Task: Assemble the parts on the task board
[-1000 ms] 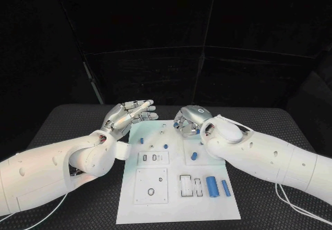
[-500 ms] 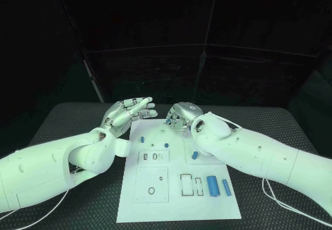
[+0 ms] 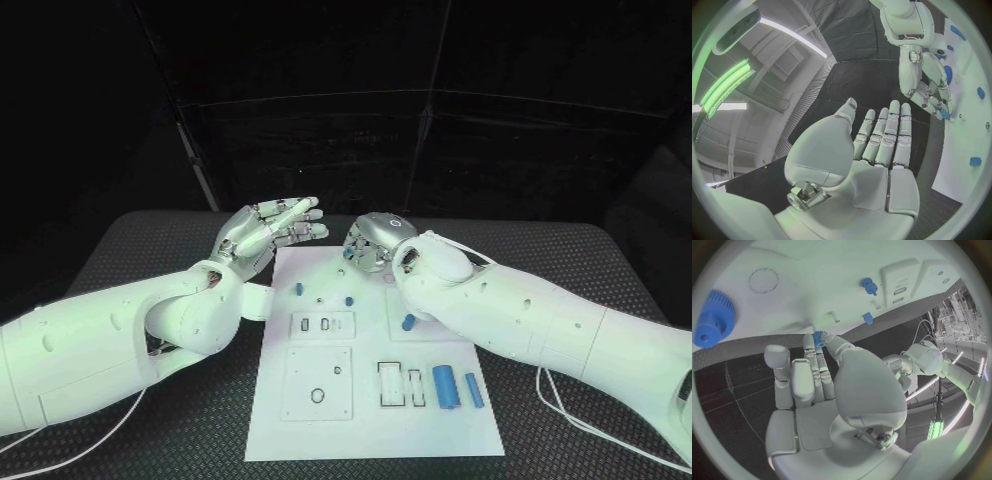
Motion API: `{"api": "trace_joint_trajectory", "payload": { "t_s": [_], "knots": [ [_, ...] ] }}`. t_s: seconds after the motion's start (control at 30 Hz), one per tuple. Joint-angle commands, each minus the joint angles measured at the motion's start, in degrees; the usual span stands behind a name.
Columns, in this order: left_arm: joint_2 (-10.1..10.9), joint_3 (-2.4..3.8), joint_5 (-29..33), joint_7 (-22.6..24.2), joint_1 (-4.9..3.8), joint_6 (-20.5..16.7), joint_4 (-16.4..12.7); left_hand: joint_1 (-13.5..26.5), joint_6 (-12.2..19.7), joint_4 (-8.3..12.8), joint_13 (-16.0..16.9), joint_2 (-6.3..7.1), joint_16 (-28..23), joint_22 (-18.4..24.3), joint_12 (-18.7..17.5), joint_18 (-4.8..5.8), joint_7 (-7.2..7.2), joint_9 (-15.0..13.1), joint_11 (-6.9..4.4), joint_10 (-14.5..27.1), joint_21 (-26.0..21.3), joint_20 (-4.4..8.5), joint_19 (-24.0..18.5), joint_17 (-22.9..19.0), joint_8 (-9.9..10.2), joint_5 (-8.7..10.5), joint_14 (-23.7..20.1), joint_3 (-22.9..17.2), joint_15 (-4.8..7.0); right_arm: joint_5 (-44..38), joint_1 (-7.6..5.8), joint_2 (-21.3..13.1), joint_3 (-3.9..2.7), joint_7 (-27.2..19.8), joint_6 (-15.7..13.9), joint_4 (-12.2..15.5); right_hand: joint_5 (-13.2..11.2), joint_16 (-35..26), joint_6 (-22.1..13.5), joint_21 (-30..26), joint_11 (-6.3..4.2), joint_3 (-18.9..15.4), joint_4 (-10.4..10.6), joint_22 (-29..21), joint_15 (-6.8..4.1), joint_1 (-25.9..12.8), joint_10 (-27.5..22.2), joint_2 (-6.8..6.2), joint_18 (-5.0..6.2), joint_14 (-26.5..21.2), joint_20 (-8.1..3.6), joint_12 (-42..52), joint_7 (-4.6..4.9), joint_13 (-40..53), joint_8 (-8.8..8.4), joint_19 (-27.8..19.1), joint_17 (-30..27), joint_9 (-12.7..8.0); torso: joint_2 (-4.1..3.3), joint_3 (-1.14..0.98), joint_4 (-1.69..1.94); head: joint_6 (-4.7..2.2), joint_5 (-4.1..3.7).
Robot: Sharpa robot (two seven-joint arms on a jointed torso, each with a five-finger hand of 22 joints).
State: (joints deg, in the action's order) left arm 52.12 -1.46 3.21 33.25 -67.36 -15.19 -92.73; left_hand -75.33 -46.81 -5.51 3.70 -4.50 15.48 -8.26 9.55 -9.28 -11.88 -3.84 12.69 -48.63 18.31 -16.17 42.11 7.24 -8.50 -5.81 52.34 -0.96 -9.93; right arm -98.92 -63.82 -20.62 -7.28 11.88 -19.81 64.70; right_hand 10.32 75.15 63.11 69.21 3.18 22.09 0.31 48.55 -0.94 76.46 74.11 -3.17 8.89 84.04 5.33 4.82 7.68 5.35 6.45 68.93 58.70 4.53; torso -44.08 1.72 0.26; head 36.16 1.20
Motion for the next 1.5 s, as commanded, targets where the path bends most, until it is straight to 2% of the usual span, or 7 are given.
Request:
{"api": "trace_joint_trajectory", "payload": {
  "t_s": [0.03, 0.47, 0.8, 0.97, 1.2, 1.4, 1.5],
  "knots": [
    [-0.1, 0.06, 0.2, 0.2, -0.16, 0.2, 0.0, -0.4, 0.2, 0.3, -0.1, -0.16, 0.2, 0.1, -0.1, -1.05, -3.99, 0.1, 0.14, 0.3, 0.2, 0.01, 0.2, -0.1, 0.1, 0.03, 0.1, 0.0, -0.09, -1.0, -0.28, 0.4, 0.31, -0.7, 0.4, -0.7, 0.4, 0.2, 0.3, 0.3, 0.18, 0.2, 0.2, 0.0, -0.26, -0.4, 0.0, 0.06, -1.07, 1.2, -0.33, 0.0, -0.04, 0.1, 0.15, -0.3, -0.1, 0.2, -0.03, 0.02, -0.02, 0.02, 0.08],
    [-0.2, 0.06, 0.2, -0.1, -0.38, 0.2, 0.0, -0.4, 0.2, 0.3, -0.1, -0.18, 0.2, 0.1, -0.1, -1.04, -3.99, 0.1, 0.15, 0.3, 0.2, 0.00, 0.2, -0.1, 0.1, 0.03, 0.0, 0.0, -0.11, -1.9, -0.49, 2.3, 0.80, 0.5, 1.8, -3.3, 0.1, 0.2, -0.2, 0.1, 0.41, 0.3, 0.8, -0.4, -0.08, -0.9, -0.5, -0.47, -1.02, 1.1, -0.23, -0.5, 0.20, 0.1, -0.35, -0.7, -0.2, 0.0, -0.10, 0.01, -0.05, 0.18, 0.21],
    [-0.3, 0.06, 0.2, -0.5, -0.43, 0.3, -0.1, -0.4, 0.3, 0.4, -0.1, -0.24, 0.1, 0.2, -0.2, -1.01, -4.01, 0.1, 0.18, 0.5, 0.1, -0.01, 0.2, -0.2, 0.1, 0.04, -0.2, 0.0, -0.15, -2.2, -0.50, 3.1, 0.88, 0.8, 1.9, -3.3, -0.2, 0.4, -2.0, 0.0, 1.50, 0.5, 1.8, -0.9, 0.81, -1.6, -3.9, -1.79, -0.98, 1.0, 0.43, -1.4, 1.23, -0.4, -1.79, -1.3, -0.3, -0.5, -0.10, -0.01, -0.10, 0.33, 0.31],
    [-0.3, 0.06, 0.2, -0.6, -0.44, 0.3, -0.1, -0.4, 0.4, 0.4, -0.1, -0.25, 0.1, 0.2, -0.2, -1.01, -4.02, 0.1, 0.19, 0.5, 0.1, -0.02, 0.1, -0.2, 0.2, 0.05, -0.2, 0.0, -0.17, -2.2, -0.50, 2.9, 0.89, 1.5, 1.2, -3.0, -1.1, -1.0, -9.6, -1.9, 3.14, -0.6, 2.8, -4.3, 2.18, -2.4, -10.3, -3.96, -0.32, 0.1, 1.76, -1.3, 2.50, -1.4, -3.04, -3.6, -3.3, -1.0, -0.10, 0.01, -0.18, 0.35, 0.33],
    [-0.1, 0.06, 0.2, -0.7, -0.45, 0.4, -0.1, -0.4, 0.4, 0.4, -0.1, -0.26, 0.0, 0.2, -0.2, -0.99, -4.03, 0.1, 0.21, 0.6, 0.1, -0.02, 0.1, -0.2, 0.2, 0.05, -0.3, 0.0, -0.19, -1.9, -0.47, -0.1, 0.90, 3.1, -1.1, 1.3, -2.0, -2.4, -14.5, -3.9, 3.79, -3.0, 3.2, -7.6, 2.68, -1.9, -13.6, -4.63, 0.27, -0.5, 2.35, -0.7, 3.17, -1.4, -2.98, -5.6, -5.9, -0.8, -0.05, -0.11, -0.29, 0.37, 0.34],
    [0.2, 0.05, 0.2, -0.7, -0.45, 0.5, -0.1, -0.4, 0.4, 0.4, -0.1, -0.26, 0.0, 0.2, -0.2, -0.99, -4.03, 0.1, 0.21, 0.6, 0.1, -0.02, 0.1, -0.2, 0.2, 0.05, -0.3, 0.0, -0.19, 1.5, -0.42, -6.4, 0.89, 4.0, -3.8, 7.6, -1.8, -2.7, -12.5, -3.8, 3.82, -3.2, 3.4, -7.6, 2.76, -0.9, -12.1, -3.89, 0.29, -0.6, 2.49, 0.7, 3.45, -1.1, -2.18, -5.3, -6.5, -0.4, 0.15, -0.11, -0.43, -0.10, 0.21],
    [0.4, 0.05, 0.2, -0.7, -0.44, 0.5, 0.0, -0.4, 0.4, 0.4, -0.1, -0.26, 0.0, 0.2, -0.2, -0.99, -4.03, 0.1, 0.21, 0.6, 0.1, -0.02, 0.1, -0.2, 0.2, 0.05, -0.3, 0.0, -0.19, 4.9, -0.41, -10.6, 0.86, 4.1, -4.6, 11.0, -1.5, -1.4, -11.0, -3.0, 2.91, -2.5, 3.2, -6.2, 2.17, 0.3, -7.4, -3.46, 0.13, 0.0, 2.17, 3.4, 3.03, -0.1, -1.67, -4.4, -4.2, -0.1, 0.45, -0.25, -0.76, -0.11, 0.30]
  ]
}}
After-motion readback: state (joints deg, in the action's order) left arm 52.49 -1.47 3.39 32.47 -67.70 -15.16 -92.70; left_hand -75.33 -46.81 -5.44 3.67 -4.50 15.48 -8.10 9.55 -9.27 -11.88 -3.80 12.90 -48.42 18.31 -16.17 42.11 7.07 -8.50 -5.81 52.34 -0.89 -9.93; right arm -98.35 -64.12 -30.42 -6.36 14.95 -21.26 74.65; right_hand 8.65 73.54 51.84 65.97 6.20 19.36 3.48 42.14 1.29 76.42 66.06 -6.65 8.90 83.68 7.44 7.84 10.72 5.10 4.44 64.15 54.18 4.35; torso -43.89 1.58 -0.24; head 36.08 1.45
